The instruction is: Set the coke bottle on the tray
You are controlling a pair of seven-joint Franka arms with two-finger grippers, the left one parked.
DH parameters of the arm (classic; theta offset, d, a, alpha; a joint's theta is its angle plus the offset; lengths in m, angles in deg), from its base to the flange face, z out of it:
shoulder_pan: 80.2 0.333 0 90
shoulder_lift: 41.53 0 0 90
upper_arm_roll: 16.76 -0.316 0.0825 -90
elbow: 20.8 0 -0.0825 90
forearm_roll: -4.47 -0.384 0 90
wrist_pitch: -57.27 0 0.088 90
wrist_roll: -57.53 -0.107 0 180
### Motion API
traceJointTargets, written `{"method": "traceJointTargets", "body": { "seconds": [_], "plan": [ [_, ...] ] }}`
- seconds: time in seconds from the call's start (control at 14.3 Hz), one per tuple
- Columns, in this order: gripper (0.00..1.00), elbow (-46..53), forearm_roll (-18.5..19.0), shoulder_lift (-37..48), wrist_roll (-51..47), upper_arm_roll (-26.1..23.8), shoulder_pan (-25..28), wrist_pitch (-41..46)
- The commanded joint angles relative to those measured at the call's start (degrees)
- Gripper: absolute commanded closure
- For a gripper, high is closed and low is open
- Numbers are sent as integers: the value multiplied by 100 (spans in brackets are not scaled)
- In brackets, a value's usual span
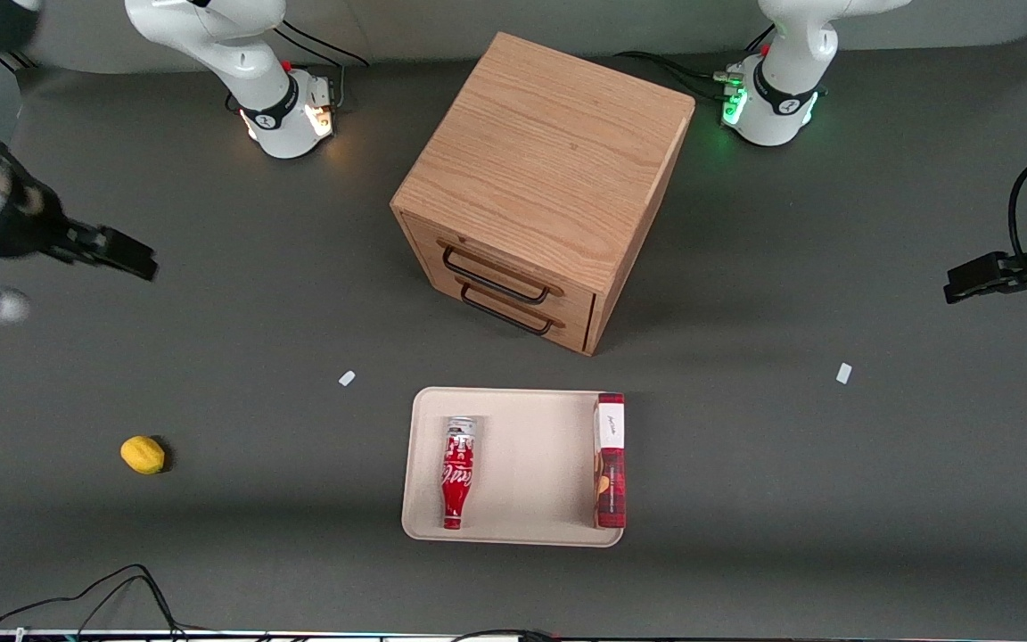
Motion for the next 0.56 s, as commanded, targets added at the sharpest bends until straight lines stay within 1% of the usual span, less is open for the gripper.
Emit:
{"method": "traceJointTargets", "body": {
  "seconds": [0.0, 0.07, 0.21, 0.49],
  "plan": [
    [0, -2064, -165, 1485, 84, 135, 7, -602],
    [0, -2564, -165, 1871, 76, 231, 16, -803],
    [0, -3085, -165, 2216, 84, 267, 16, -998],
    [0, -2887, -174, 2078, 251, 328, 51, -937]
  ]
}}
